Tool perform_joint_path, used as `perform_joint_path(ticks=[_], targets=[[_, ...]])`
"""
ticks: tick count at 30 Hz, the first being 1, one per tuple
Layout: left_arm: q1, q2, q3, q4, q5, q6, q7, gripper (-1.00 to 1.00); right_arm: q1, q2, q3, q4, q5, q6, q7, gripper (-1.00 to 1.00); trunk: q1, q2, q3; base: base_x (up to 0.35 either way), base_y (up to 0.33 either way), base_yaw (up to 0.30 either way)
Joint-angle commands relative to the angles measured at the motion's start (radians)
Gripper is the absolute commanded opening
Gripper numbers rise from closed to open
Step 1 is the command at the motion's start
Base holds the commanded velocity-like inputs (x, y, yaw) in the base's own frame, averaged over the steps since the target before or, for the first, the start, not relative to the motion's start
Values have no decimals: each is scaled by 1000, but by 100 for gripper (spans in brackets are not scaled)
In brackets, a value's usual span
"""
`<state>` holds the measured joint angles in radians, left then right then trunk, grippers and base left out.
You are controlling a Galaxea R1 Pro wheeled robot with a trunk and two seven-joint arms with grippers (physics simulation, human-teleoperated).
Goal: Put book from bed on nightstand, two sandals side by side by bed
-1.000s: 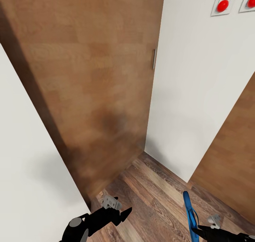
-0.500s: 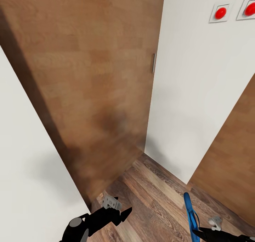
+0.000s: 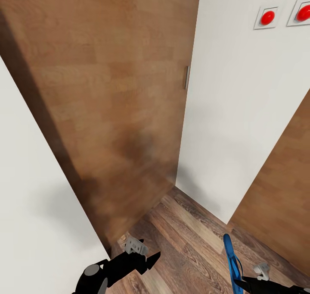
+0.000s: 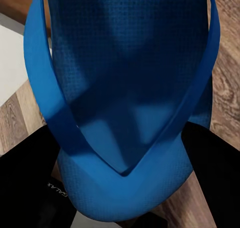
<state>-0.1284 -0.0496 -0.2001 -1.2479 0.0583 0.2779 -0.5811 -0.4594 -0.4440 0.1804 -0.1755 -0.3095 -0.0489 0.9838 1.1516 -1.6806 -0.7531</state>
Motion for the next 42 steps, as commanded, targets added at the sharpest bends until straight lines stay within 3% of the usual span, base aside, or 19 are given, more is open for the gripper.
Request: perform_joint_path(ticks=[1, 9, 42], targets=[[0, 0, 1, -1, 6, 9, -3, 100, -1, 0, 8, 1, -7, -5, 1, -100, 0, 0, -1, 0, 0, 0], [0, -1, 1, -1, 6, 9, -2, 100, -1, -1, 8, 1, -7, -5, 1, -100, 0, 0, -1, 0, 0, 0], [0, -1, -15, 3, 6, 10, -2, 100, -1, 1, 8, 2, -6, -6, 1, -100, -127, 231, 103, 0, 0, 0]])
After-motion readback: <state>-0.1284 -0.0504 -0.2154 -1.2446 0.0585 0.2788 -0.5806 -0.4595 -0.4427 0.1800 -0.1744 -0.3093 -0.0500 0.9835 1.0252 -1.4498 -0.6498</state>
